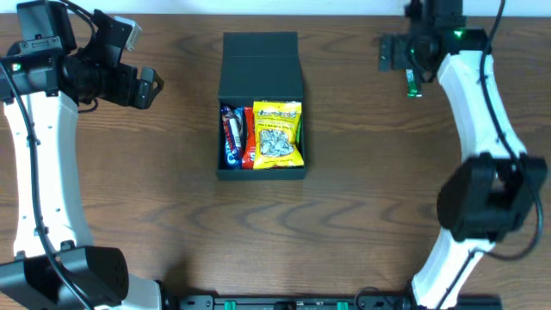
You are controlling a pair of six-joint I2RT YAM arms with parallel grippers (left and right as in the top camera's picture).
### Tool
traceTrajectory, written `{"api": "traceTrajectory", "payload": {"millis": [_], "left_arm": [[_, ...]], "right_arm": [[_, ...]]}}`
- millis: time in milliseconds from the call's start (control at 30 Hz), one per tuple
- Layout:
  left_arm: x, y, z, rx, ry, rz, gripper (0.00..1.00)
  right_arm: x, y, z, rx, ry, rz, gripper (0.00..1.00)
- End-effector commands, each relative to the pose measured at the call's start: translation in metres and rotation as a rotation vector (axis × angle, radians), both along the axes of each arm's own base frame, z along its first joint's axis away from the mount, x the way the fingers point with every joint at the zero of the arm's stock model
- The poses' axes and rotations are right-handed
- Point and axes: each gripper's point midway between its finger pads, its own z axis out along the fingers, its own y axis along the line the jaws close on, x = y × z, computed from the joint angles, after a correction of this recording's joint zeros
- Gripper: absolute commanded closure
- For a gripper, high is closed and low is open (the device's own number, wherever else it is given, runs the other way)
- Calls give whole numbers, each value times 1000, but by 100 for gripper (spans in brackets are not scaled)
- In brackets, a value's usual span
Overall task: Pack container
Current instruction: 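Release the candy bar and raise the right gripper away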
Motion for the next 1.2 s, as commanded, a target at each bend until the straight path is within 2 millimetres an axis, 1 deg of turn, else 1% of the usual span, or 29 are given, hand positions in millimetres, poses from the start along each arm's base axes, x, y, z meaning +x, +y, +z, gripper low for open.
{"api": "traceTrajectory", "payload": {"millis": [0,67,200,333,400,533,667,933,1000,1167], "left_arm": [[-4,-3,6,-10,-17,-12,5],[-3,-3,6,-16,-15,-3,5],[-3,-3,7,-28,-9,16,5],[-3,-3,7,-36,-5,28,5],[-3,-3,7,-38,-4,30,5],[-2,-3,7,-45,-3,41,5],[-2,-3,7,-47,-1,44,5],[0,-2,9,-57,-7,61,5],[1,-2,9,-61,-11,68,5],[3,-1,10,-66,-14,77,5]], "right_arm": [[-2,-25,-34,-39,73,3,1],[-2,-37,-55,-47,111,-21,1],[-4,-50,-87,-47,166,-44,2],[-3,-57,-111,-48,196,-50,5],[-1,-60,-119,-48,196,-55,7],[6,-66,-135,-48,187,-64,13],[14,-70,-138,-50,158,-72,19],[41,-72,-130,-49,40,-69,28],[44,-72,-132,-48,30,-68,28],[40,-69,-147,-37,58,-63,28]]}}
